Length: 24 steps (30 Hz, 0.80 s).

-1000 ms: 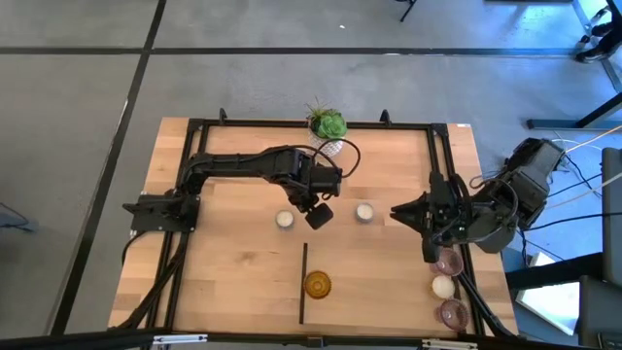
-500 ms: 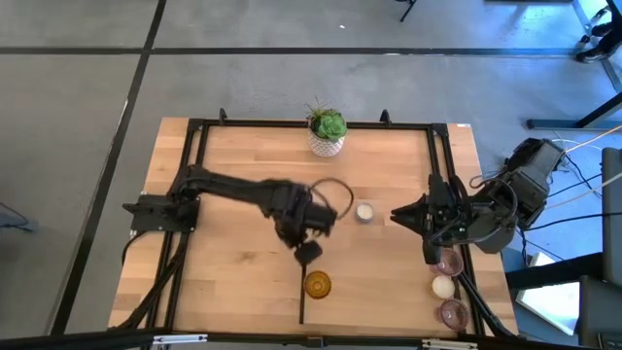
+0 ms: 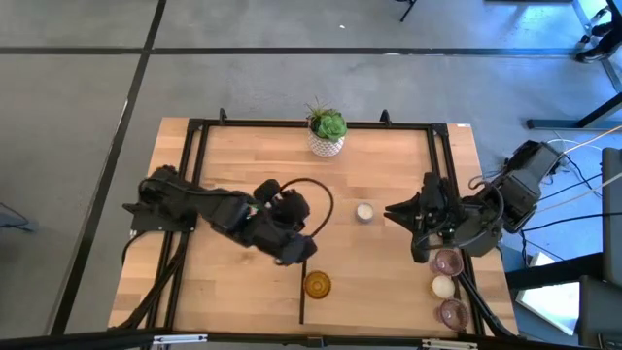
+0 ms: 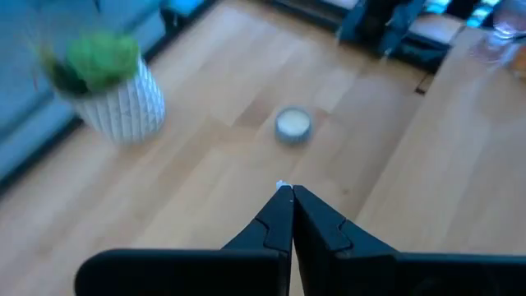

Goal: Pick & Place candle stick holders
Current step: Put the dark blue scented candle on the shelf aligned with the yellow glass candle holder

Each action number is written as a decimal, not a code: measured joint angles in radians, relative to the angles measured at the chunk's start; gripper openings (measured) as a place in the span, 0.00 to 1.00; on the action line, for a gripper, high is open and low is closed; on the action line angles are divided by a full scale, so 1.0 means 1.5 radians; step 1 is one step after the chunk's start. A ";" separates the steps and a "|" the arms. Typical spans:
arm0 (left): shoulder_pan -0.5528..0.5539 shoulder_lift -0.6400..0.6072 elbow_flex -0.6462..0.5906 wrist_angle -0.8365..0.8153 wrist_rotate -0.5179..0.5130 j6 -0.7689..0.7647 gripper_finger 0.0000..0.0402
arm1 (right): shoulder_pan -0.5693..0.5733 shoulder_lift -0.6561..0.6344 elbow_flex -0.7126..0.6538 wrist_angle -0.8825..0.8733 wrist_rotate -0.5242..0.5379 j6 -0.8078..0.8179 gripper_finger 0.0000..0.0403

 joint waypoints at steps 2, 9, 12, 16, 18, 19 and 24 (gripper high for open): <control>-0.010 -0.027 -0.036 0.018 -0.010 0.028 0.00 | 0.000 0.009 0.000 0.000 0.001 -0.008 0.16; -0.007 -0.178 -0.314 0.292 0.044 0.116 0.00 | -0.022 0.030 0.000 0.020 0.001 -0.026 0.16; 0.013 -0.251 -0.461 0.419 0.076 0.136 0.00 | -0.035 0.030 0.000 0.037 0.001 -0.046 0.16; 0.057 -0.347 -0.628 0.552 0.131 0.144 0.00 | -0.063 0.030 0.000 0.047 0.001 -0.067 0.16; 0.084 -0.389 -0.697 0.612 0.171 0.158 0.00 | -0.081 0.030 0.000 0.047 0.000 -0.068 0.16; 0.099 -0.406 -0.725 0.637 0.189 0.169 0.00 | -0.091 0.030 0.000 0.047 -0.001 -0.067 0.16; 0.184 -0.451 -0.782 0.652 0.265 0.254 0.00 | -0.151 0.030 0.000 0.051 -0.019 -0.060 0.16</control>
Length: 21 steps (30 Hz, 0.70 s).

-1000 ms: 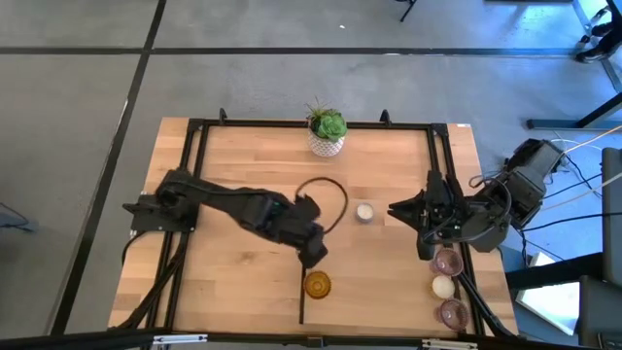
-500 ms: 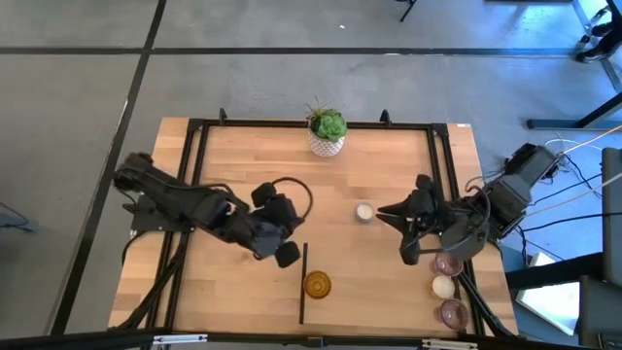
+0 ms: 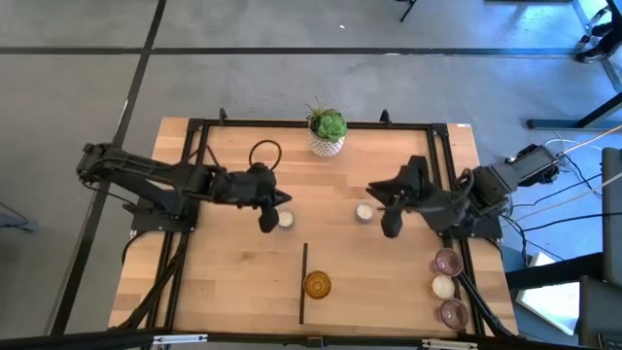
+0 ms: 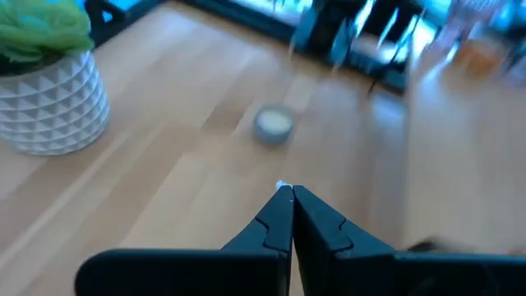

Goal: Pick & Place candle stick holders
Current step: Put the dark blue scented candle on the shelf aligned with the yellow glass candle holder

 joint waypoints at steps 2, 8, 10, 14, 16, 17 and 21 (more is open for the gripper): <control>0.034 0.000 0.000 -0.041 0.039 0.048 0.01 | -0.021 0.000 0.000 -0.001 -0.004 0.012 0.16; 0.159 0.022 0.001 -0.193 0.169 0.083 0.01 | -0.069 0.006 0.000 0.026 -0.004 0.017 0.16; 0.185 0.039 0.001 -0.223 0.209 0.109 0.02 | -0.081 0.013 0.001 0.040 -0.004 0.016 0.16; 0.220 0.090 0.001 -0.251 0.283 0.145 0.07 | -0.099 0.032 0.000 0.041 -0.005 0.008 0.16; 0.226 0.118 0.001 -0.249 0.306 0.153 0.11 | -0.108 0.040 0.000 0.045 -0.014 0.006 0.16; 0.226 0.132 0.001 -0.246 0.308 0.157 0.14 | -0.115 0.044 0.000 0.050 -0.023 0.003 0.16; 0.222 0.183 0.001 -0.244 0.302 0.169 0.24 | -0.134 0.054 0.000 0.057 -0.057 -0.006 0.16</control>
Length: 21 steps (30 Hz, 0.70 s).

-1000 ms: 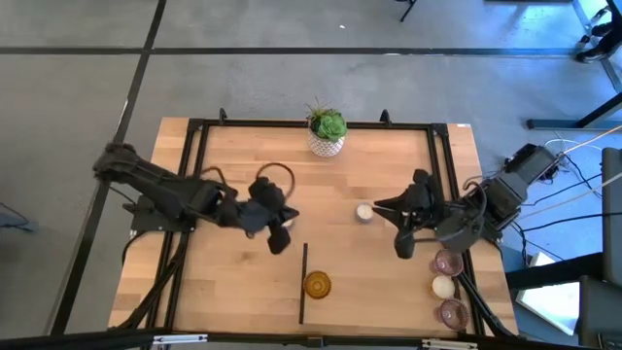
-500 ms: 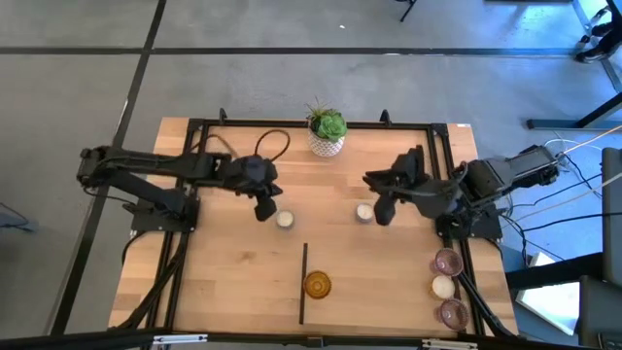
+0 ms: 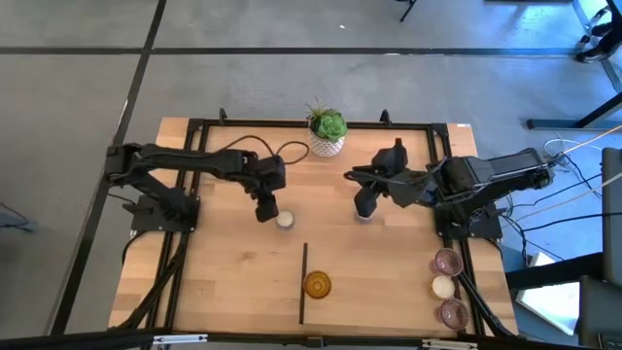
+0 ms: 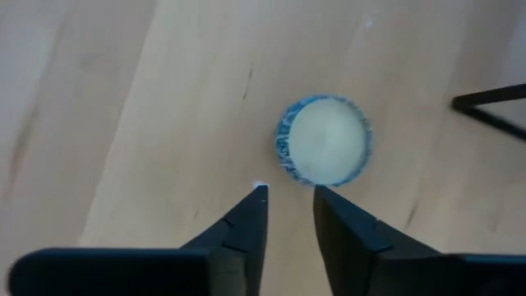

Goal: Pick & Place candle stick holders
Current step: Put the dark blue scented candle on the shelf aligned with the yellow glass candle holder

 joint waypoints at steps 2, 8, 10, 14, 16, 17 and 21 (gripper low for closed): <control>0.000 0.022 0.000 -0.001 0.001 0.011 0.28 | -0.006 0.002 0.000 0.001 -0.010 0.000 0.16; -0.011 0.063 0.000 0.021 0.003 0.027 0.31 | -0.012 0.003 0.000 0.004 -0.013 0.000 0.16; -0.014 0.066 0.000 0.037 0.003 0.027 0.30 | -0.013 0.003 0.000 0.004 -0.013 0.000 0.16; -0.014 0.066 0.000 0.100 0.002 0.011 0.29 | -0.013 0.003 0.000 0.016 -0.013 0.000 0.16; -0.014 0.066 0.000 0.111 -0.004 0.006 0.29 | -0.013 0.003 0.000 0.020 -0.012 0.000 0.16; -0.014 0.066 0.000 0.116 -0.004 0.005 0.29 | -0.013 0.003 0.000 0.021 -0.012 0.000 0.16; -0.014 0.065 0.000 0.113 -0.020 0.005 0.30 | -0.013 0.003 0.000 0.027 -0.012 0.000 0.16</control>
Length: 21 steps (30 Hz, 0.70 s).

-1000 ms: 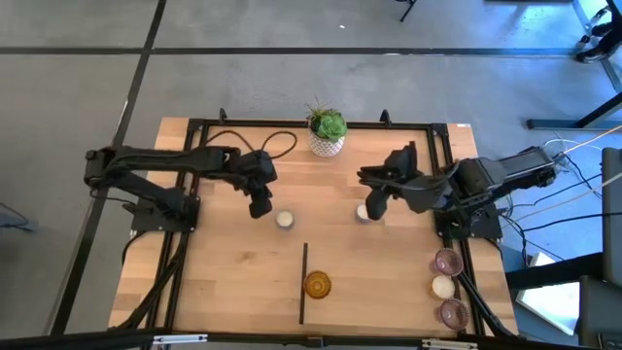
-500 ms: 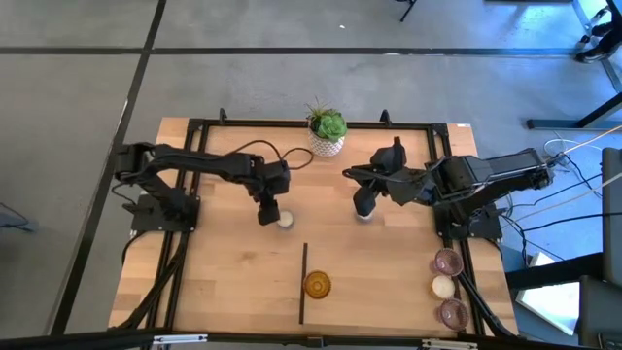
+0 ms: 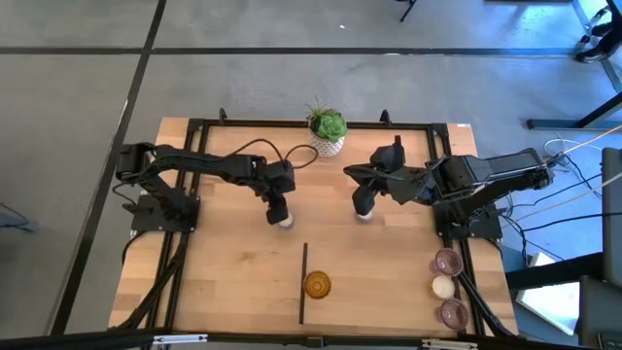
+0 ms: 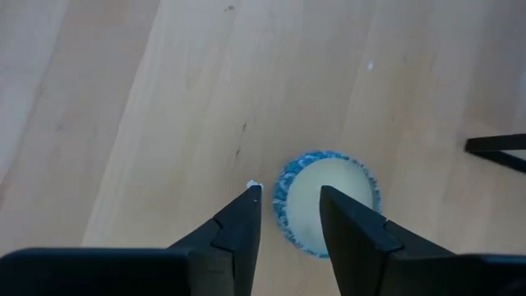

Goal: Pick & Place candle stick holders
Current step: Put the dark blue scented candle on the shelf aligned with the yellow glass candle holder

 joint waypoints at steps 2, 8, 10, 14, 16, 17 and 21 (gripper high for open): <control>0.000 0.002 0.000 -0.004 -0.003 0.000 0.31 | 0.000 0.000 0.000 0.000 0.000 0.000 0.16; 0.000 0.056 0.000 -0.008 0.031 -0.001 0.34 | 0.000 0.000 0.000 0.000 0.000 0.000 0.16; -0.005 0.074 0.000 -0.010 0.045 0.000 0.34 | 0.000 0.000 0.000 0.000 0.000 0.000 0.16; -0.005 0.083 0.000 -0.010 0.045 0.000 0.33 | 0.000 0.000 0.000 0.000 0.000 0.002 0.16; -0.005 0.081 0.000 -0.012 0.041 0.000 0.33 | 0.000 0.000 0.000 0.000 0.000 0.003 0.16; -0.005 0.079 0.000 -0.012 0.040 0.000 0.32 | 0.000 0.000 0.000 0.000 0.000 0.003 0.16; -0.004 0.073 0.000 -0.012 0.023 0.003 0.31 | 0.000 0.000 0.000 0.000 0.000 0.003 0.16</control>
